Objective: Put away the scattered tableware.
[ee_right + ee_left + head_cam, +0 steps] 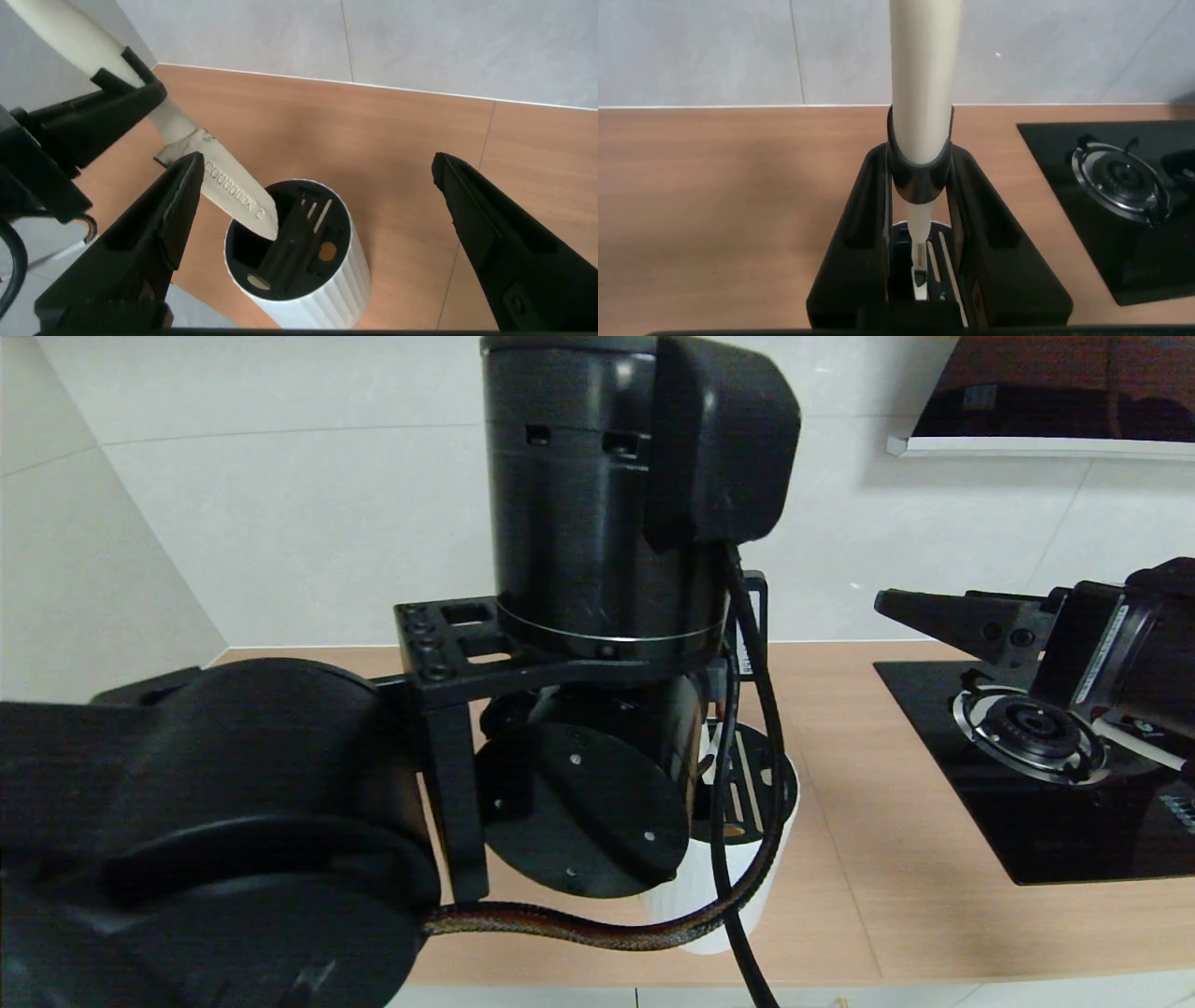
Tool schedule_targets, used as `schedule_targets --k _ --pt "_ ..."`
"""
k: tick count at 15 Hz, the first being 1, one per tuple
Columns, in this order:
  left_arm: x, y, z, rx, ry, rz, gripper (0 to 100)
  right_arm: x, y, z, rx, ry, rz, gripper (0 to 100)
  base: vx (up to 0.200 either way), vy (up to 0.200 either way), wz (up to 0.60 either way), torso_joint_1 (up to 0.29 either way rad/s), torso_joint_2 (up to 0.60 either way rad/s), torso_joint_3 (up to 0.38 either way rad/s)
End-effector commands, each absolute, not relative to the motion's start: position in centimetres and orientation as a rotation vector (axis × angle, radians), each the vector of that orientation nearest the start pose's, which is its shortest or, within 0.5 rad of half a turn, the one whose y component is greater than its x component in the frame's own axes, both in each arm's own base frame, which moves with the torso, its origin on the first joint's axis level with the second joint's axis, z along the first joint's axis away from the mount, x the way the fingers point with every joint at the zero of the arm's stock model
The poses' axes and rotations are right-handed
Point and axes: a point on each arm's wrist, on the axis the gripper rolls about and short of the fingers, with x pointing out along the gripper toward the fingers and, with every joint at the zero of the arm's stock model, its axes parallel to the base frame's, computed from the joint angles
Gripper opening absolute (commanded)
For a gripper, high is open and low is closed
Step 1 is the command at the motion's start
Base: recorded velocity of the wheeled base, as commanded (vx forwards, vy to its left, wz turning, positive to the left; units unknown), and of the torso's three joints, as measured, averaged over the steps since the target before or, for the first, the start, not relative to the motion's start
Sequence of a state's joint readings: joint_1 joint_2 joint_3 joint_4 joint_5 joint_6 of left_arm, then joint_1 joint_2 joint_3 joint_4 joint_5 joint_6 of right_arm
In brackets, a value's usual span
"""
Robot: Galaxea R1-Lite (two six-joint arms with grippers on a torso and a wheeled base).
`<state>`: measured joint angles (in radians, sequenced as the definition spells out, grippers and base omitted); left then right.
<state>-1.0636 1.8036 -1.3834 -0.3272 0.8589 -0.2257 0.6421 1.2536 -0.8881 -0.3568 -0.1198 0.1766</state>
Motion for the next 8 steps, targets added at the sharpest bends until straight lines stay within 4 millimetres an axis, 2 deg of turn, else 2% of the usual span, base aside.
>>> schedule_targets --k 1,5,8 --pt "18.2 -29.3 29.3 -0.181 0.053 -0.196 0 16.2 11.8 29.1 0.168 0.058 0.521 100 0.0 0.0 0.0 0.0 0.0 0.0" --pt "18.0 -28.6 30.0 -0.196 0.042 -0.192 0 16.3 11.8 29.0 0.166 0.062 0.52 100 0.0 0.0 0.0 0.0 0.0 0.0" --pt "18.5 -29.5 28.6 -0.163 0.065 -0.189 0 16.3 11.8 29.0 0.165 0.063 0.52 100 0.0 0.0 0.0 0.0 0.0 0.0"
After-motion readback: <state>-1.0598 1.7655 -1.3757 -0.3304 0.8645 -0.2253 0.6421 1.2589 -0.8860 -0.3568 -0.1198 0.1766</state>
